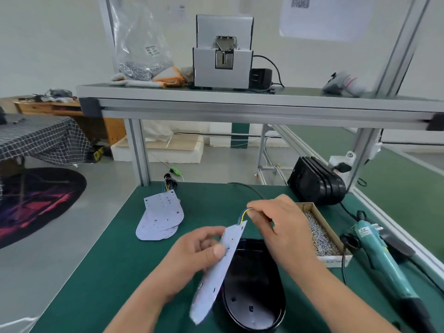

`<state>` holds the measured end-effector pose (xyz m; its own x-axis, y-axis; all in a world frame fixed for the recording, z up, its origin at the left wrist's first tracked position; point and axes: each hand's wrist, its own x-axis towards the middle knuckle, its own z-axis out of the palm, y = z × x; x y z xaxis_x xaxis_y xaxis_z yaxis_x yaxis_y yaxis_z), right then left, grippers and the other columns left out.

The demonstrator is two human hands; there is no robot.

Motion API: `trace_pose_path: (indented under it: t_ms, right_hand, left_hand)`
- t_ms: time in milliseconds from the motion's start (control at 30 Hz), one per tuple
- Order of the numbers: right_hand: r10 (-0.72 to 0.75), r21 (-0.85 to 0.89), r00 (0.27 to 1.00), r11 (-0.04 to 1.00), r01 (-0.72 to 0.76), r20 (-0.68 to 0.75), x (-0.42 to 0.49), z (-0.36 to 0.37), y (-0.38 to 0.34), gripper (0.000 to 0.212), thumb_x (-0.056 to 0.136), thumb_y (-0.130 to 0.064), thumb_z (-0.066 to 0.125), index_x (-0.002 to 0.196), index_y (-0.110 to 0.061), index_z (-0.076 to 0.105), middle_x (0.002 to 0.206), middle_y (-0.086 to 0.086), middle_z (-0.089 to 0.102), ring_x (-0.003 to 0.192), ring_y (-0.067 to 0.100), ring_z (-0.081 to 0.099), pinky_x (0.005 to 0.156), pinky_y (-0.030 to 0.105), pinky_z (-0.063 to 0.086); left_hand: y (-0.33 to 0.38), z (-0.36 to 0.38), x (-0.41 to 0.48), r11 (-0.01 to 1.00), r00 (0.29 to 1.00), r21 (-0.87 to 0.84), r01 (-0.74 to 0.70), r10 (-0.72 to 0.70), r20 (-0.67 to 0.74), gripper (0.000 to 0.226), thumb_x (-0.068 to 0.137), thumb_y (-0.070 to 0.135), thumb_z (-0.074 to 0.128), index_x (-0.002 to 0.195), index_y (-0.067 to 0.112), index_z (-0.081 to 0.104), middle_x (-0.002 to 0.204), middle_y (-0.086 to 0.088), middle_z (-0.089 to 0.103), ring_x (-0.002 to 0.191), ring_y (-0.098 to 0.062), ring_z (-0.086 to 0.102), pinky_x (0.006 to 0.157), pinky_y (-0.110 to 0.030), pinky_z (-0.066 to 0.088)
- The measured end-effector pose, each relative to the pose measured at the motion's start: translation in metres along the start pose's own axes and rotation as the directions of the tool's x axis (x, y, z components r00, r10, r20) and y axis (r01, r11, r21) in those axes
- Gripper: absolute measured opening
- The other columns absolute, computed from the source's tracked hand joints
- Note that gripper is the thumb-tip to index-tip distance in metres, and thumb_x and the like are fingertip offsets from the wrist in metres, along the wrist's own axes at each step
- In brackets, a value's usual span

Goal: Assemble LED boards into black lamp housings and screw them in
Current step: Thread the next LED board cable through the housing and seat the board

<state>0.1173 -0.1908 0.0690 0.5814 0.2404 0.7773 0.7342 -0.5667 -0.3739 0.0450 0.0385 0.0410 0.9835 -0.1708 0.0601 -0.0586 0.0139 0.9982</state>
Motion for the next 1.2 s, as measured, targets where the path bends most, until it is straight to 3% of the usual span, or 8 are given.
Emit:
trace_pose_path:
  t_ms: [267,500,600,700,800,933,1033,1200]
  right_hand:
    - [0.106,0.115,0.97,0.984,-0.134,0.22,-0.002,-0.003,0.006,0.017,0.093,-0.046,0.067,0.103,-0.04,0.055,0.101,-0.019,0.065,0.096,0.009,0.064,0.081,0.026,0.051]
    - [0.065,-0.021,0.843,0.998,-0.064,0.535,-0.004,-0.012,0.032,0.016,0.095,-0.056,0.059,0.105,-0.046,0.052,0.108,-0.026,0.062,0.109,-0.001,0.058,0.124,0.028,0.025]
    - [0.11,0.032,0.872,0.989,-0.143,0.476,-0.01,-0.015,0.03,0.011,0.107,-0.046,0.052,0.109,-0.038,0.059,0.096,-0.014,0.063,0.092,0.009,0.061,0.09,0.036,0.052]
    - [0.022,-0.007,0.896,1.0,-0.021,0.444,-0.012,-0.015,0.009,0.032,0.108,-0.056,0.038,0.113,-0.033,0.06,0.094,-0.013,0.063,0.088,0.01,0.061,0.078,0.035,0.051]
    - [-0.018,-0.045,0.85,0.998,0.049,0.526,-0.016,-0.007,-0.018,0.035,0.109,-0.055,0.037,0.099,-0.027,0.055,0.087,-0.007,0.061,0.081,0.023,0.059,0.073,0.044,0.049]
    - [-0.036,-0.053,0.838,0.996,0.077,0.544,-0.017,-0.003,-0.034,0.043,0.109,-0.059,0.034,0.116,-0.027,0.062,0.099,-0.003,0.067,0.089,0.027,0.063,0.077,0.044,0.049]
    - [-0.087,-0.085,0.817,0.983,0.164,0.57,-0.014,-0.011,-0.03,0.05,0.103,-0.067,0.037,0.099,-0.025,0.063,0.09,-0.007,0.062,0.086,0.021,0.06,0.073,0.041,0.048]
    - [-0.034,-0.045,0.843,0.997,0.069,0.536,-0.005,-0.041,0.028,0.005,0.1,-0.033,0.069,0.098,-0.028,0.069,0.094,-0.015,0.064,0.095,0.011,0.058,0.094,0.034,0.048]
  left_hand:
    - [0.0,-0.013,-0.005,0.903,0.998,-0.424,0.067,-0.063,0.024,0.049,0.081,0.022,0.084,0.12,-0.005,0.071,0.11,-0.027,0.075,0.086,-0.034,0.076,0.076,-0.042,0.062]
    - [0.002,-0.016,-0.008,0.778,0.996,-0.625,-0.067,0.021,-0.081,0.062,0.052,0.042,0.106,0.103,0.014,0.083,0.091,-0.007,0.079,0.074,-0.022,0.078,0.066,-0.035,0.064]
    - [0.007,-0.014,-0.005,0.683,0.991,-0.723,-0.107,0.017,-0.13,0.067,0.059,0.042,0.104,0.115,0.015,0.079,0.103,-0.007,0.077,0.086,-0.022,0.077,0.071,-0.034,0.064]
    - [0.007,-0.007,0.001,0.635,0.995,-0.766,-0.096,0.066,-0.07,0.063,0.092,0.044,0.081,0.144,0.014,0.059,0.146,-0.02,0.062,0.136,-0.036,0.061,0.098,-0.042,0.06]
    - [0.003,0.004,0.003,0.695,0.999,-0.718,-0.026,0.043,0.006,0.061,0.111,0.047,0.047,0.158,0.009,0.042,0.161,-0.026,0.044,0.15,-0.043,0.042,0.118,-0.052,0.044]
    - [0.002,0.006,0.001,0.749,0.999,-0.662,-0.015,-0.019,-0.043,0.057,0.102,0.045,0.064,0.137,0.001,0.064,0.139,-0.029,0.064,0.133,-0.042,0.062,0.099,-0.047,0.058]
    - [0.008,0.005,0.003,0.762,0.987,-0.646,-0.052,-0.058,-0.149,0.039,0.102,0.046,0.057,0.107,0.013,0.078,0.095,-0.013,0.076,0.089,-0.029,0.077,0.075,-0.04,0.064]
    - [0.022,-0.018,0.002,0.613,0.959,-0.769,-0.182,-0.062,-0.277,0.032,0.105,0.043,0.053,0.089,0.025,0.074,0.08,0.005,0.054,0.059,-0.007,0.051,0.057,-0.022,0.052]
